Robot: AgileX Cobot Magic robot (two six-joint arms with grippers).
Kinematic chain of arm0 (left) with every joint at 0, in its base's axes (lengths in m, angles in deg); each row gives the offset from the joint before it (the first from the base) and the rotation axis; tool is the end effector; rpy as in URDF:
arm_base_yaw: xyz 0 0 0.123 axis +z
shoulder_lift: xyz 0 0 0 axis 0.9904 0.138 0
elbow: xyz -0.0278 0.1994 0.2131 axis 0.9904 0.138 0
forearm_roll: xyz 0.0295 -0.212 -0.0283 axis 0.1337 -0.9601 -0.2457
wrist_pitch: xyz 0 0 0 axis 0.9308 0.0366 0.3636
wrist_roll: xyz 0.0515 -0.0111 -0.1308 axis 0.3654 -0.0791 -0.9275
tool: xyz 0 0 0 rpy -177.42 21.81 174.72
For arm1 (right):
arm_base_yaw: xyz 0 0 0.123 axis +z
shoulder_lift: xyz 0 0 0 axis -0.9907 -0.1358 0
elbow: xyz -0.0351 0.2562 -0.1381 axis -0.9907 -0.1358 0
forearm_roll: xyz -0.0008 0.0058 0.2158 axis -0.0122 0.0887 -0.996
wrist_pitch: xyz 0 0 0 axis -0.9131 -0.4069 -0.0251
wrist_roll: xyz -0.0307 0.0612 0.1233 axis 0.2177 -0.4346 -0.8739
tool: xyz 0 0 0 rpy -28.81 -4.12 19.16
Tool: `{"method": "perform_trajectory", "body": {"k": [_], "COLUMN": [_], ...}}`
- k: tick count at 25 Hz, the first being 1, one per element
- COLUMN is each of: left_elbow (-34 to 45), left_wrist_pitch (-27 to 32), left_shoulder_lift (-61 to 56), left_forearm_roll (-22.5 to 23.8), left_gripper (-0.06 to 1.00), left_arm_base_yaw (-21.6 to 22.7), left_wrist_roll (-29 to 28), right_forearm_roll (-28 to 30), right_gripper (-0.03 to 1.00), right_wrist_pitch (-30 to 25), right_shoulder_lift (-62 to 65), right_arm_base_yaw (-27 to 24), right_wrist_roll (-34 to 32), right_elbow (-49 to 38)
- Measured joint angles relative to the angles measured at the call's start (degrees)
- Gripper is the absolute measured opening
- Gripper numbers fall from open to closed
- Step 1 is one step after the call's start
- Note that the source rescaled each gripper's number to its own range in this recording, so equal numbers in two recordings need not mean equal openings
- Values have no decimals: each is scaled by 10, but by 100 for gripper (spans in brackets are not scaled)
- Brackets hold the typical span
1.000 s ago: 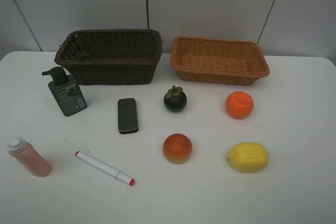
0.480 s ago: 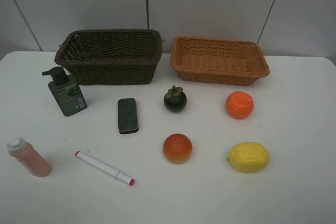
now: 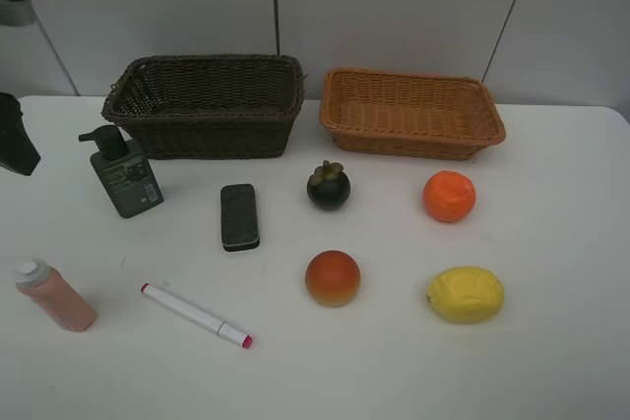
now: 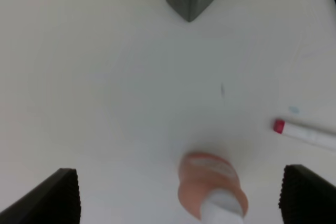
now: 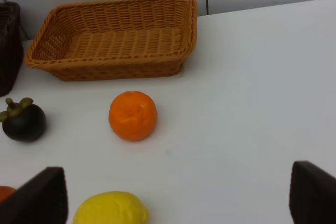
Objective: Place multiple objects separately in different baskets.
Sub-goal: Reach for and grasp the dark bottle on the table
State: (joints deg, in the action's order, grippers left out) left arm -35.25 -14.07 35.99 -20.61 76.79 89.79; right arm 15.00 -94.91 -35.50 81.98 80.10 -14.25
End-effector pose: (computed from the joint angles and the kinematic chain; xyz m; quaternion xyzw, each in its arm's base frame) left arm 0.2229 -0.0178 0.2500 0.1089 0.9791 0.0136 0.1714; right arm -0.0029 0.0027 0.2432 0.0332 0.8465 0.0303 0.5305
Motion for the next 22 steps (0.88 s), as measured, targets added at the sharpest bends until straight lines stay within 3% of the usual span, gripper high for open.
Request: {"method": "perform_trajectory", "body": {"k": [5, 10, 22], "left_elbow": [-158, -260, -298], "left_wrist_pitch": [59, 70, 51], "left_shoulder_lift": [185, 298, 383], "left_forearm_roll": [-3, -7, 34], "left_gripper": [100, 100, 100], "left_arm_base_yaw": [0, -1, -49], "left_wrist_roll": [94, 123, 159], "right_forearm_roll": [0, 0, 0], "right_gripper": [99, 99, 99], "right_wrist_pitch": [0, 0, 0], "right_shoulder_lift": [0, 0, 0], "right_arm_base_yaw": [0, 0, 0], "right_wrist_roll": [0, 0, 0], "right_elbow": [0, 0, 0]}}
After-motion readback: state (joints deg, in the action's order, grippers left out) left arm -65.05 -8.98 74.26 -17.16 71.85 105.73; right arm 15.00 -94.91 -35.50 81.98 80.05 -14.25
